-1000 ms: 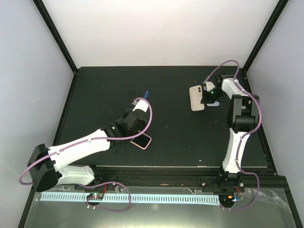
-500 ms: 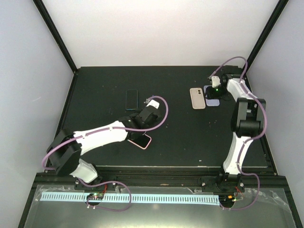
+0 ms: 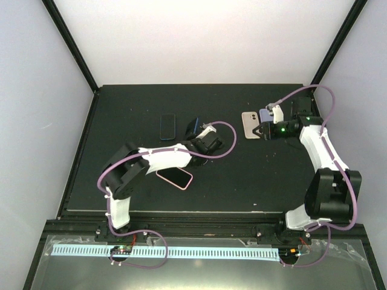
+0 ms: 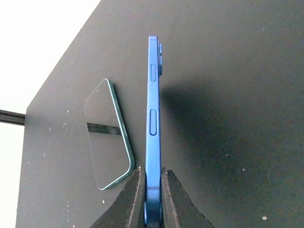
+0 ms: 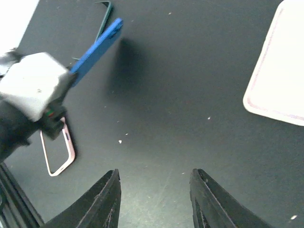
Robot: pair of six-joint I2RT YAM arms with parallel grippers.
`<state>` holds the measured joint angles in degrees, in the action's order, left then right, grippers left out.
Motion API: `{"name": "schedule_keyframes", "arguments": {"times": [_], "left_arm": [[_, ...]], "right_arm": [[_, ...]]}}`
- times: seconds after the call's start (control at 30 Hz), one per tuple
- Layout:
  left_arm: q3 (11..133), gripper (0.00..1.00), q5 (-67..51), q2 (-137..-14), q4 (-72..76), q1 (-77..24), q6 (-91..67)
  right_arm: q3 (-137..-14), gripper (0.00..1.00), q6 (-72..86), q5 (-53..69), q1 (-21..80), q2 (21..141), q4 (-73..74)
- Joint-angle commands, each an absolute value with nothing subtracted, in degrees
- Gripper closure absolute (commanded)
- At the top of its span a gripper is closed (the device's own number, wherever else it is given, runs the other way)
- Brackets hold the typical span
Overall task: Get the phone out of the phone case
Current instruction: Place the phone at the center of the board.
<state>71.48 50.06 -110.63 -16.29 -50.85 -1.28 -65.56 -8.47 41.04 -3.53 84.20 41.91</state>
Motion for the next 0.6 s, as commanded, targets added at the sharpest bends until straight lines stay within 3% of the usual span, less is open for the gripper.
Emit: {"name": "schedule_keyframes", "arguments": {"times": [0.0,0.57], "left_arm": [[76.77,0.98,55.21,-115.2,-13.71,-49.65,3.28],[86.24,0.98,57.08,-127.49,-21.73,-45.19,1.4]], "right_arm": [[-60.08,0.58,-7.54,45.84,-3.68,78.67,36.47],[-57.99,0.58,-7.32,47.82,-3.69,80.54,34.41]]}}
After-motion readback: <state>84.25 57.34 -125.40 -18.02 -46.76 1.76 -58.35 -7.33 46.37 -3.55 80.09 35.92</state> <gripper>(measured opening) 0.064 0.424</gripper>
